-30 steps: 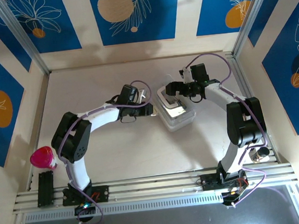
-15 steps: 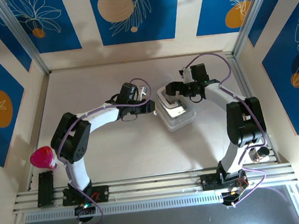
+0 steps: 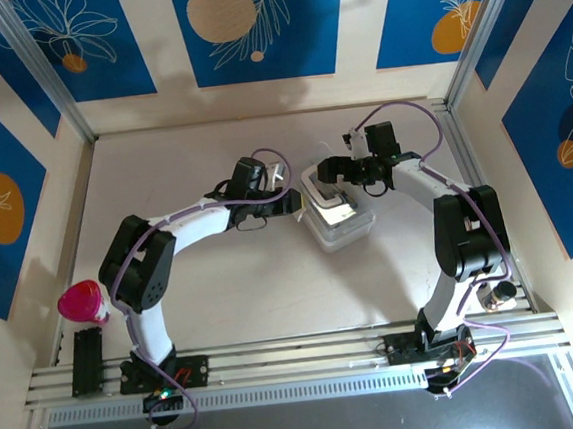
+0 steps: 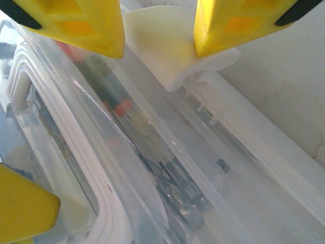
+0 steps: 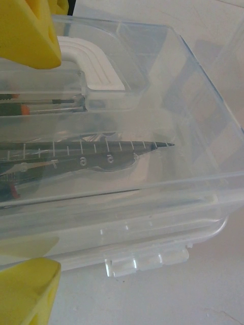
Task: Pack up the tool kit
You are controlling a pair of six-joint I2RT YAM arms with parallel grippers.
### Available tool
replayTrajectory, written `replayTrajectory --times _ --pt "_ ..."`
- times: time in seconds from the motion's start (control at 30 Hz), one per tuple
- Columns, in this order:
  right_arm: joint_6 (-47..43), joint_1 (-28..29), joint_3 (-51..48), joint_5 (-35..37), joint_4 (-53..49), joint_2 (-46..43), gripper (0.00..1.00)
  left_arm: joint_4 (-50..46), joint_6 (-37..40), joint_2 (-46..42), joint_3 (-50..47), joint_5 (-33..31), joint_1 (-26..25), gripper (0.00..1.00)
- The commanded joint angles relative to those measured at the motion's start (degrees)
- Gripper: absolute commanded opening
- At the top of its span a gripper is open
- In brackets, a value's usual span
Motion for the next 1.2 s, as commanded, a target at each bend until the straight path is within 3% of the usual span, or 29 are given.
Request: replayTrajectory --times 0.0,0.43,1.17 --pt "0.23 3.08 -1.92 -6.84 -5.61 4.16 0.95 5.01 -0.43 1.58 1.65 3.1 -1.85 0.39" --pt "1.23 3.88 -2.93 -8.16 -4.98 4.47 0.95 10.42 -2.18 3.93 -4.69 2.93 -2.31 0.39" --pt "10.87 8.81 -10.44 -13.87 6.42 7.37 0.96 30.27 -9.22 8.1 -14.01 1.85 -3.42 0.38"
